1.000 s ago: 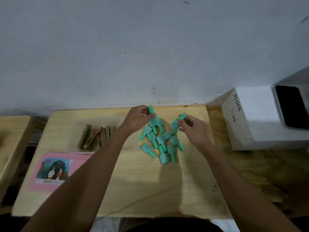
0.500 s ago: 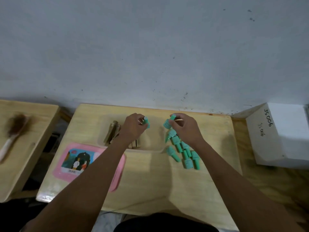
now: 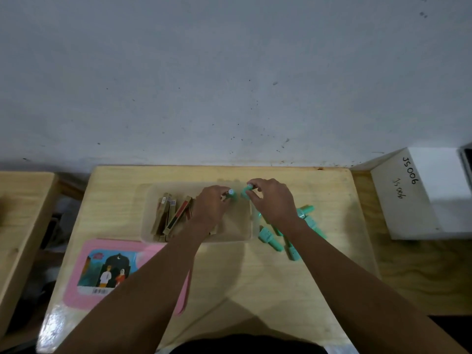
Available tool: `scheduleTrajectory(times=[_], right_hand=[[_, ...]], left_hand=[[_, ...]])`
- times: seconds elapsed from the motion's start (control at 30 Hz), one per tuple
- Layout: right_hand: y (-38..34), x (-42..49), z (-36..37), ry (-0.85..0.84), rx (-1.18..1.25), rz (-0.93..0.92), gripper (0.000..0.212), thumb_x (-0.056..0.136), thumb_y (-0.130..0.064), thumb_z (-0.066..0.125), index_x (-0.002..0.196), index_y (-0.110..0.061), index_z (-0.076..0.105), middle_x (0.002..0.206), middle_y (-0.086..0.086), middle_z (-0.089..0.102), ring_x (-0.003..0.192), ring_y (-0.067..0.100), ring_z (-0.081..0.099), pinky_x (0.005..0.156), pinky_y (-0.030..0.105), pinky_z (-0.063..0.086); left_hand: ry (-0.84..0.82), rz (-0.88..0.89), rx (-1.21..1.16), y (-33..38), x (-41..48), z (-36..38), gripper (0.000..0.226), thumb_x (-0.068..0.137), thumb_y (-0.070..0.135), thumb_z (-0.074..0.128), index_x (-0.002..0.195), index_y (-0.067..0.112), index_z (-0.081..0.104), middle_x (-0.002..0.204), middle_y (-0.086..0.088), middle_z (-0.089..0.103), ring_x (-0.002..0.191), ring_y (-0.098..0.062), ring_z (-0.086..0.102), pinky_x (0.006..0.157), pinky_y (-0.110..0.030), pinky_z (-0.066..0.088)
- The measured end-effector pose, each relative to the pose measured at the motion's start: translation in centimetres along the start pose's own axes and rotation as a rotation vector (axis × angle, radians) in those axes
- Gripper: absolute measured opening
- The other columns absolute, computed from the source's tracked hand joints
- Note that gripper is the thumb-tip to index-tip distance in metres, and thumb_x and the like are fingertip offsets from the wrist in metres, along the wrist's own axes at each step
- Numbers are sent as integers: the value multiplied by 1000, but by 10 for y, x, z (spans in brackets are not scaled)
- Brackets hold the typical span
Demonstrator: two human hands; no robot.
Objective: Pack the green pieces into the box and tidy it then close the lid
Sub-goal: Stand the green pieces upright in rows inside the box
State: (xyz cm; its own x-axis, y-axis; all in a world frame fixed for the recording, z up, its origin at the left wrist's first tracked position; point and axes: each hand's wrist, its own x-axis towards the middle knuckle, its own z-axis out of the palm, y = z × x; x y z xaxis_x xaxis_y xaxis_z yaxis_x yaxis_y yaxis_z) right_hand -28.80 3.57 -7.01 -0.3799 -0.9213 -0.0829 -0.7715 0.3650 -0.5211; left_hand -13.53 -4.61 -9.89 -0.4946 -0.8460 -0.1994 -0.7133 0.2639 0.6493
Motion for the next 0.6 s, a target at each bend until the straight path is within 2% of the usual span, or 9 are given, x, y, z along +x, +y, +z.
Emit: scheduleTrajectory(times=[0.13, 0.23, 0.3, 0.5, 0.6], right_hand=[[1, 4, 9, -18, -165, -120, 26, 91, -32, 61, 113, -21, 70, 110, -1, 65, 105, 23, 55, 86, 38, 42], [1, 3, 12, 9, -249, -143, 25, 88, -30, 65, 110, -19, 72, 106, 3, 61, 101, 25, 54, 81, 40, 46], [2, 3, 13, 38, -256, -119, 24, 85, -29, 70, 107, -18, 73, 103, 4, 59, 97, 26, 55, 77, 40, 47], [3, 6, 11, -30, -283, -113, 29, 90, -32, 64, 115, -20, 70, 110, 3, 55, 105, 23, 50, 85, 39, 42], [1, 8, 10, -50, -282, -102, 29, 90, -31, 63, 117, -21, 69, 110, 2, 53, 105, 21, 49, 86, 36, 40]], left_hand=[[15, 0, 6, -5, 2, 1, 21, 88, 17, 61, 104, 20, 74, 101, -4, 74, 87, -23, 68, 80, -36, 56], [34, 3, 18, -3, -2, 4, 24, 89, 16, 59, 110, 17, 70, 104, -7, 72, 88, -24, 67, 77, -39, 57], [47, 10, 31, -4, -4, 8, 29, 87, 15, 60, 115, 16, 68, 108, -7, 71, 91, -24, 66, 78, -36, 56], [77, -91, -47, -5, 0, 15, 24, 86, 18, 63, 109, 19, 71, 103, -5, 74, 90, -23, 67, 73, -28, 50], [92, -96, -31, -6, 2, 15, 22, 87, 16, 61, 105, 19, 72, 97, -5, 75, 87, -23, 68, 74, -33, 56]])
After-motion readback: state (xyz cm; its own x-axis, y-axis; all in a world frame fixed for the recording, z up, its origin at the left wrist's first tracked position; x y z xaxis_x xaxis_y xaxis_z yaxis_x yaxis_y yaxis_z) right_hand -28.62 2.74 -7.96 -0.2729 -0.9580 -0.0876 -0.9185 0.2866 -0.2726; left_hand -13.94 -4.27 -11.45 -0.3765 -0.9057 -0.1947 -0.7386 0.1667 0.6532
